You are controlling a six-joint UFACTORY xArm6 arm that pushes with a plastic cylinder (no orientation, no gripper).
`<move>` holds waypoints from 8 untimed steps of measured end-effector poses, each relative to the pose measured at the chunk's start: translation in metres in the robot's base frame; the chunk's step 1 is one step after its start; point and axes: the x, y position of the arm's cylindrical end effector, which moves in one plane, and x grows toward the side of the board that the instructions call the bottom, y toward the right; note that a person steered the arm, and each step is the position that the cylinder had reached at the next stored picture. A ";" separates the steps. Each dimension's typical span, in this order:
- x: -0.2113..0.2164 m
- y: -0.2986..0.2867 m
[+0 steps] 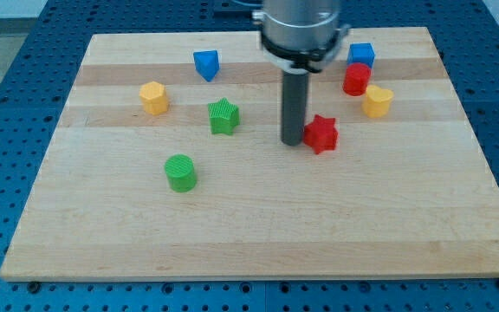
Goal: Slide the yellow heart slightly left
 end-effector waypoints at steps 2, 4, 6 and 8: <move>0.015 0.050; 0.040 0.162; -0.074 0.175; -0.085 0.127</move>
